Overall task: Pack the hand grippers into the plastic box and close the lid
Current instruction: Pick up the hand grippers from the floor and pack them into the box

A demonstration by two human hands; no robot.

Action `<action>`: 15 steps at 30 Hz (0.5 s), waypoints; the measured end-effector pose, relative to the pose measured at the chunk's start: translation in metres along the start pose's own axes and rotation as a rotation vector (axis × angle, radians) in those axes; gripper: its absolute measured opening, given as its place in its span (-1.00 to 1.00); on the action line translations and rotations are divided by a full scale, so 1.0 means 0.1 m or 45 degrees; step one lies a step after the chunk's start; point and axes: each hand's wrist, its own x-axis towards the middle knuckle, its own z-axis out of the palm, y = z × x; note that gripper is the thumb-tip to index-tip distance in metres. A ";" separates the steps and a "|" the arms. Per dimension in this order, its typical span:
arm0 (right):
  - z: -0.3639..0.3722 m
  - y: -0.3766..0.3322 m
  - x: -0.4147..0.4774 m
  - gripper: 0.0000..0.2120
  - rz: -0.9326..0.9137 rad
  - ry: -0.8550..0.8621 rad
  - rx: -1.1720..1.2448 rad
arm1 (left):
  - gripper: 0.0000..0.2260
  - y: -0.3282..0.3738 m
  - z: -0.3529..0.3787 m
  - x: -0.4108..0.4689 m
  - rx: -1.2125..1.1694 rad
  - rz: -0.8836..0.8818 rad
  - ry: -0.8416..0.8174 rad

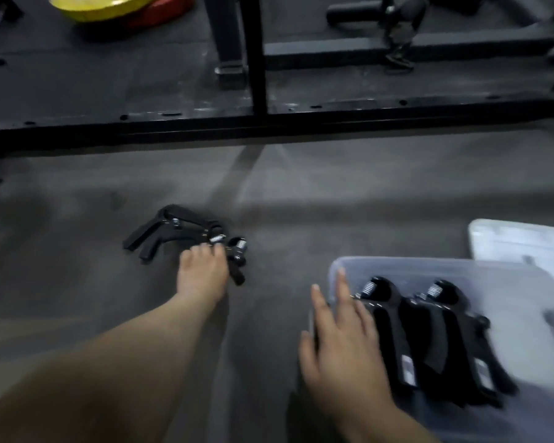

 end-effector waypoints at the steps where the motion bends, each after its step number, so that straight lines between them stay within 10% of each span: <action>1: 0.00 0.00 -0.01 -0.37 0.001 -0.004 -0.006 | -0.73 -0.01 -0.04 -0.05 -0.013 0.002 -0.059; 6: -0.10 -0.04 -0.07 -0.33 -0.009 -0.103 0.121 | -0.76 -0.04 -0.39 -0.40 -0.379 -0.188 -0.326; 15: -0.53 0.21 -0.59 -0.56 -0.202 -0.485 0.402 | -0.75 0.08 -1.26 -0.96 -1.610 -0.581 -0.093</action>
